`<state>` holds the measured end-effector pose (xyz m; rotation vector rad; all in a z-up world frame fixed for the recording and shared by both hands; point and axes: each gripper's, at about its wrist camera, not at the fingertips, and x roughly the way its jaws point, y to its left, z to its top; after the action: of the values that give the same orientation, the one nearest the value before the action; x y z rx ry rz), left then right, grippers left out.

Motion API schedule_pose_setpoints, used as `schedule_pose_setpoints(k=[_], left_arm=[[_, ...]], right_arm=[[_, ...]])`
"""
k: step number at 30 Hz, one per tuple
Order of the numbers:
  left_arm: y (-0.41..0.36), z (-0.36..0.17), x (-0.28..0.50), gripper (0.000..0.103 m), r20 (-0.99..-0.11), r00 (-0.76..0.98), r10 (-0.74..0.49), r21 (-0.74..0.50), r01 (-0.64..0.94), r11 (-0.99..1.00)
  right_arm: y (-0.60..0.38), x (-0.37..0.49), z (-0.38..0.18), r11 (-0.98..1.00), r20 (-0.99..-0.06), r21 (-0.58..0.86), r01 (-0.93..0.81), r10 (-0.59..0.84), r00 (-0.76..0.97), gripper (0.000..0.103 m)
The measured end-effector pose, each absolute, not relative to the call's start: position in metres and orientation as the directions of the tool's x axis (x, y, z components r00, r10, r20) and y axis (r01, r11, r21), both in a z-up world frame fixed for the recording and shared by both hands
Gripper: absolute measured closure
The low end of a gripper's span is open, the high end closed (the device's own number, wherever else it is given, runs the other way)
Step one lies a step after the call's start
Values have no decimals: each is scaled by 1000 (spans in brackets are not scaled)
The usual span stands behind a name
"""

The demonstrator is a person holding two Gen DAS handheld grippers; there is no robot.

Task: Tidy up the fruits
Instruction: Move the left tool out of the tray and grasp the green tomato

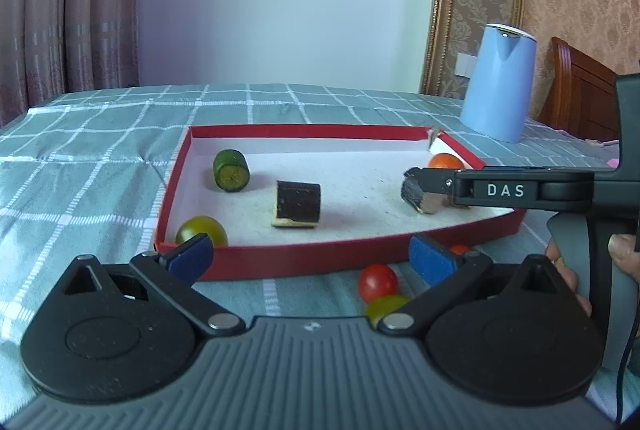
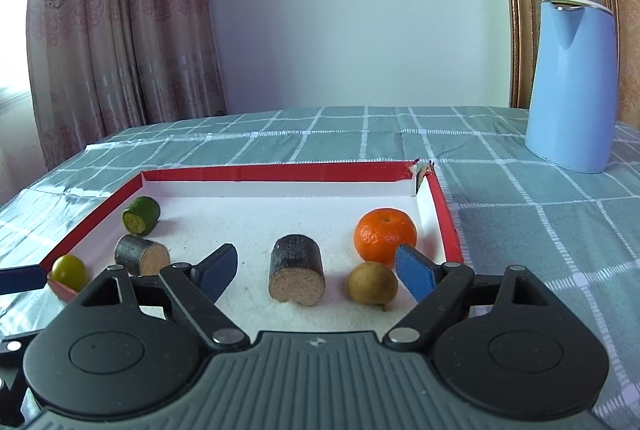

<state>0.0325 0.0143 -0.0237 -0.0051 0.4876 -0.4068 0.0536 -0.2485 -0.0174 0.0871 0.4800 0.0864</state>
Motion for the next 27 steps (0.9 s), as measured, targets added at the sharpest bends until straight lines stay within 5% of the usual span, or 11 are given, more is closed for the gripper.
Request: schedule_pose_setpoints(k=[8, 18, 25, 27], left_arm=[[5, -30, 9, 0, -472, 744, -474, -59, 509, 859], [-16, -45, 19, 0, -593, 736, -327, 66, 449, 891], [-11, -44, 15, 45, -574, 727, -376, 32, 479, 877], [-12, -43, 13, 50, -571, 724, -386, 34, 491, 871]], right_arm=[[-254, 34, -14, 990, -426, 128, -67, 116, 897, 17], [-253, 33, -15, 991, -432, 119, -60, 106, 895, 17], [-252, 24, -14, 990, -424, 116, -81, 124, 897, 17], [-253, 18, -14, 988, -434, 122, -99, 142, 890, 17]])
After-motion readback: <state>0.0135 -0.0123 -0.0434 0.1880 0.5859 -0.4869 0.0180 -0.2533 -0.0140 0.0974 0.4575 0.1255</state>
